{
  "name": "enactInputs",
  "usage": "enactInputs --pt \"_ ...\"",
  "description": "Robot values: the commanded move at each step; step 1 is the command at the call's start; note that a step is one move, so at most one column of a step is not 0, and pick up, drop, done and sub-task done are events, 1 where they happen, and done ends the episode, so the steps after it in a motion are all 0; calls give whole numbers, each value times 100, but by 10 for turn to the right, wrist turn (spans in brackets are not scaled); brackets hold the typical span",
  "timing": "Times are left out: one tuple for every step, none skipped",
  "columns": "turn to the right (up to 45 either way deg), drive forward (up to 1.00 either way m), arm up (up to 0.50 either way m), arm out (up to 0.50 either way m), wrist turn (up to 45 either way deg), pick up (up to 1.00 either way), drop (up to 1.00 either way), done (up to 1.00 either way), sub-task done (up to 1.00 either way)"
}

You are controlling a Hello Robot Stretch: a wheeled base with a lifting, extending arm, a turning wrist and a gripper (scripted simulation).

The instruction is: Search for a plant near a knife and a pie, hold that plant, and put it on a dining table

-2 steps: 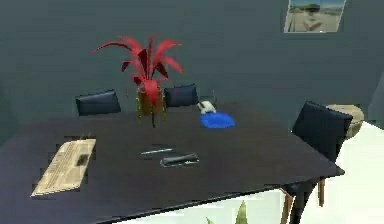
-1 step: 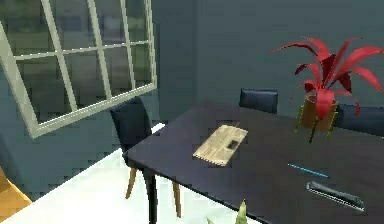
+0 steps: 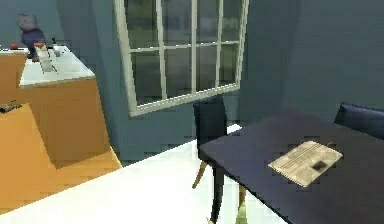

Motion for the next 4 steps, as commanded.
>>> enactInputs --pt "450 0 0 0 0 0 0 0 0" --pt "360 0 0 0 0 0 0 0 0" --pt "0 30 0 0 0 0 0 0 0" --pt "-420 0 0 0 0 0 0 0 0"
